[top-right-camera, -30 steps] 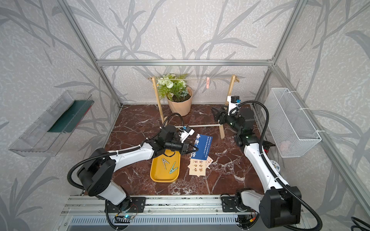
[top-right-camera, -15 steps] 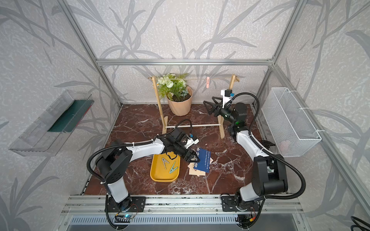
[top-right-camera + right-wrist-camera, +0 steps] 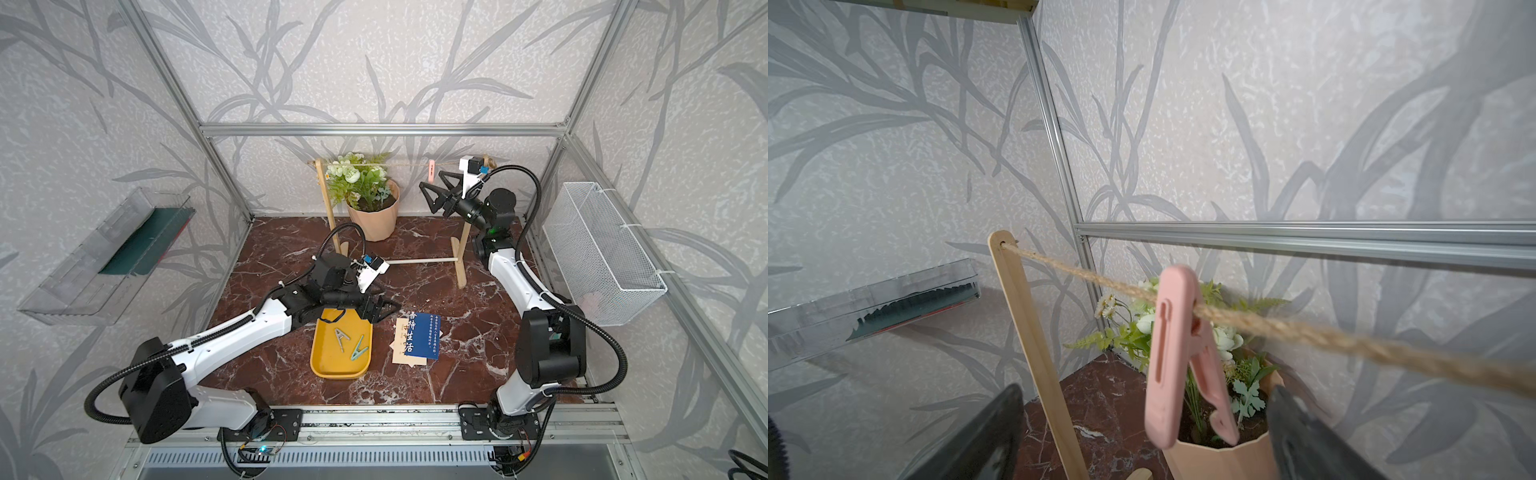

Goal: Remove the postcards from the strings
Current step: Remove the clamp from the clothesline.

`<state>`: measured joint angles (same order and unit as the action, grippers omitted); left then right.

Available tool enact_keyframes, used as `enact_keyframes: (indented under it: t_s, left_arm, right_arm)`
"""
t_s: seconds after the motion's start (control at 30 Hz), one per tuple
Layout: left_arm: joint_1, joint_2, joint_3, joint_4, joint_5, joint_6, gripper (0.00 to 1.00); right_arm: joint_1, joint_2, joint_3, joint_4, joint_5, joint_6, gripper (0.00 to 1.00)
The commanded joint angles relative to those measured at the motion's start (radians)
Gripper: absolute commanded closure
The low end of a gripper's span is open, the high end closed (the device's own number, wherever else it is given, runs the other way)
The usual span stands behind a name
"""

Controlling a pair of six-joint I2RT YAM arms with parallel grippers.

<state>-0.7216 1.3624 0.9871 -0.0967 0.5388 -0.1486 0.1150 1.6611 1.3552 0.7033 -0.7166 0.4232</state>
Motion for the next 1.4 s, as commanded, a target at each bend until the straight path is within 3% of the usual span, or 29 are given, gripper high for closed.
enact_keyframes:
  t_s: [0.0, 0.13, 0.27, 0.57, 0.8, 0.9, 1.17, 1.37]
  left_arm:
    - [0.000, 0.001, -0.032, 0.056, -0.023, 0.014, 0.09]
    - [-0.001, 0.016, -0.034, 0.051, -0.002, 0.010, 0.09]
    - [-0.001, 0.020, -0.043, 0.068, -0.002, -0.003, 0.09]
    - [-0.001, 0.009, -0.053, 0.078, 0.001, -0.002, 0.09]
    - [-0.001, 0.007, -0.055, 0.071, -0.007, 0.003, 0.09]
    - [-0.001, 0.003, -0.055, 0.072, -0.006, 0.000, 0.09]
    - [-0.001, -0.016, -0.069, 0.081, -0.011, 0.002, 0.09]
    - [-0.001, -0.019, -0.071, 0.082, -0.008, 0.003, 0.09]
  right_arm:
    - [-0.004, 0.063, 0.079, 0.002, -0.019, 0.044, 0.11]
    - [-0.004, 0.126, 0.152, 0.027, -0.050, 0.090, 0.11]
    - [-0.003, 0.170, 0.213, 0.029, -0.107, 0.132, 0.20]
    - [-0.003, 0.200, 0.237, 0.102, -0.178, 0.179, 0.58]
    - [-0.003, 0.192, 0.221, 0.128, -0.184, 0.193, 0.67]
    - [-0.003, 0.188, 0.217, 0.136, -0.182, 0.195, 0.78]
    - [-0.003, 0.180, 0.197, 0.116, -0.199, 0.177, 0.94]
    - [-0.003, 0.166, 0.172, 0.098, -0.202, 0.157, 1.00]
